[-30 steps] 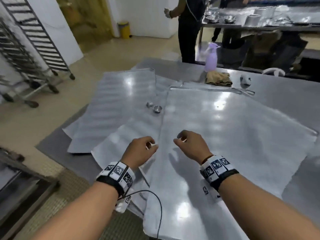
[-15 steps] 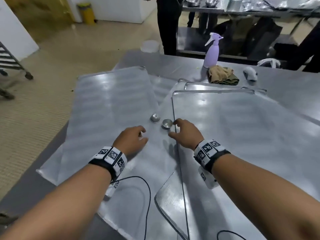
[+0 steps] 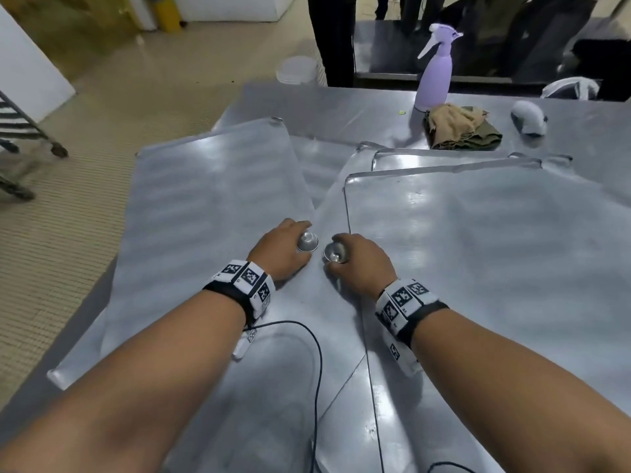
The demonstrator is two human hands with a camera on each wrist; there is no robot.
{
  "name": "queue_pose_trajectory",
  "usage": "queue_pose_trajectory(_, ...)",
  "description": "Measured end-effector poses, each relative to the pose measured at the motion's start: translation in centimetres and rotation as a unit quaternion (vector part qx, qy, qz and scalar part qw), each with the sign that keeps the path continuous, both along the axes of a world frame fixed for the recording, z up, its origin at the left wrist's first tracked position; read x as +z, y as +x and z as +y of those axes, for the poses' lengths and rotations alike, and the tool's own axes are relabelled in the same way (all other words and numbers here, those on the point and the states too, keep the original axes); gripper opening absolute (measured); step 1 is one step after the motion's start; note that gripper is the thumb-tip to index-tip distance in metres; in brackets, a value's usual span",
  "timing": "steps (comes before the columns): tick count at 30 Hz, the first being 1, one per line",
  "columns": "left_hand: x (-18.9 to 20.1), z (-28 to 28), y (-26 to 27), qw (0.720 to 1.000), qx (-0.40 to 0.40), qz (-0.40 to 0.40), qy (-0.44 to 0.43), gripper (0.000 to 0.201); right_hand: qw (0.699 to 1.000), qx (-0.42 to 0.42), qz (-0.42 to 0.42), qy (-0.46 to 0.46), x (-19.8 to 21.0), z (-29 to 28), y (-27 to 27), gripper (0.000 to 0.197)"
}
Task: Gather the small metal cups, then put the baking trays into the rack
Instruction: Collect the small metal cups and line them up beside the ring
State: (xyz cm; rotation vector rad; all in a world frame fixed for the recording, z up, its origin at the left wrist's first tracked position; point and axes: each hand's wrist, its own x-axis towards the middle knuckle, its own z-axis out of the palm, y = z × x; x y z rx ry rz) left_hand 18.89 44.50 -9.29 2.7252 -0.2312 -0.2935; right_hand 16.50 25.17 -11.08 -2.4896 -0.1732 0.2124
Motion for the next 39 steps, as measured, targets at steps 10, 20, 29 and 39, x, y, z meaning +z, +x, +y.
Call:
queue_pose_trajectory(10,-0.8,-0.5,0.2,1.0,0.006,-0.021,-0.011,0.026,0.997,-0.033,0.018,0.062,-0.5,-0.4,0.5,0.043)
queue_pose_trajectory(20,-0.2,0.2,-1.4,0.998,0.028,-0.005,-0.058,0.034,0.996,-0.031,0.027,0.076,-0.2,-0.5,0.4,0.049)
queue_pose_trajectory(29,-0.1,0.8,-3.3,0.997,0.027,0.0,-0.069,0.044,0.996,-0.038,0.017,0.076,-0.2,-0.4,0.1,0.048)
queue_pose_trajectory(39,0.9,0.8,-4.6,0.997,0.038,0.008,-0.063,0.053,0.995,-0.013,0.052,0.089,0.7,-1.0,0.1,0.05)
